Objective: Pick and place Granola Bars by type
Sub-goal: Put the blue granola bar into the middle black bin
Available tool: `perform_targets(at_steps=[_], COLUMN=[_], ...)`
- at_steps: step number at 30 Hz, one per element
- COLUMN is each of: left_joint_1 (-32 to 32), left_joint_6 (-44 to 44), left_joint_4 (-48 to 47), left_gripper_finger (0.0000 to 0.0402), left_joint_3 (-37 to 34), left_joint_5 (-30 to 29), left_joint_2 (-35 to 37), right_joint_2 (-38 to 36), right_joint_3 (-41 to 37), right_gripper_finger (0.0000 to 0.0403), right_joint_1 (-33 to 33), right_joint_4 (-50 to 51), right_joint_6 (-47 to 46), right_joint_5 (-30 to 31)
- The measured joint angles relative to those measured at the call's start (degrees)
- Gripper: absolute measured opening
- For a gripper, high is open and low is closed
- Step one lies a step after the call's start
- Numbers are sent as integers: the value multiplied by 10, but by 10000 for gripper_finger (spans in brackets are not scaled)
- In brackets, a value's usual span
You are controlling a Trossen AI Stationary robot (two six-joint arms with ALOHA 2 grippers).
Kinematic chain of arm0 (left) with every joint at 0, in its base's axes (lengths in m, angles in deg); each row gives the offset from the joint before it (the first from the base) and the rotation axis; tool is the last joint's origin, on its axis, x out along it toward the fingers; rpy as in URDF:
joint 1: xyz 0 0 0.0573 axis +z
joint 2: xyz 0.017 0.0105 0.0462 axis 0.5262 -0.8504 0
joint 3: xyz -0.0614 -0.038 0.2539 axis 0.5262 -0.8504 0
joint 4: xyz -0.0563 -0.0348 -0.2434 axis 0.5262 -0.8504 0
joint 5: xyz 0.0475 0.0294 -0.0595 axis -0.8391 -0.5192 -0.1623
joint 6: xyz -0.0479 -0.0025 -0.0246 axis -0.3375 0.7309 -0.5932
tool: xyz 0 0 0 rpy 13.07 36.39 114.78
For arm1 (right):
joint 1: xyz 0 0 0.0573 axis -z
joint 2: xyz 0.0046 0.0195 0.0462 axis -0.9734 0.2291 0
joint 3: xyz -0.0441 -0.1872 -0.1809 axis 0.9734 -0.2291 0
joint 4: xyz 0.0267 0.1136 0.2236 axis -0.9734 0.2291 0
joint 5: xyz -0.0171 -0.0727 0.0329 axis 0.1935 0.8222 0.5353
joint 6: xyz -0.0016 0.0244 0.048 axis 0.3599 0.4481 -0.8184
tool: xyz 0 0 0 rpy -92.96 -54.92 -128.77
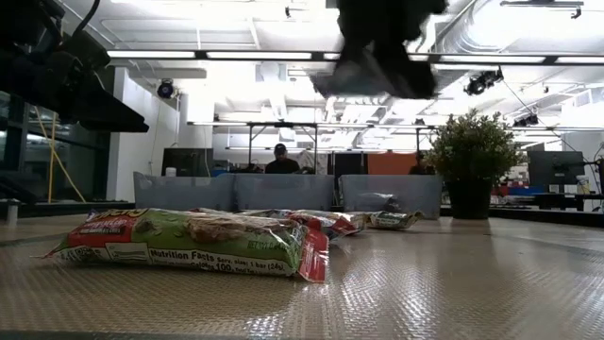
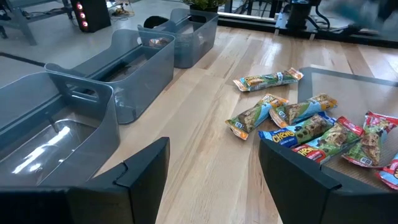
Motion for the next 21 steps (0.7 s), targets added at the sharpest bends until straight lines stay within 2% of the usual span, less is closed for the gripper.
perform_targets(at_steps=[11, 17, 21], left_joint_1=[0, 0, 0], left_joint_6=[0, 0, 0], left_joint_4=[0, 0, 0], left_gripper_finger=[243, 243, 243], left_joint_3=[0, 0, 0], left_joint_5=[0, 0, 0], left_joint_2=[0, 0, 0], right_joint_2=[0, 0, -1], right_joint_3=[63, 66, 66], right_gripper_finger=[59, 59, 59], right_joint_1=[0, 0, 0], right_joint_4=[-197, -295, -323], right_joint_6=[251, 333, 358], right_joint_5=[85, 103, 107])
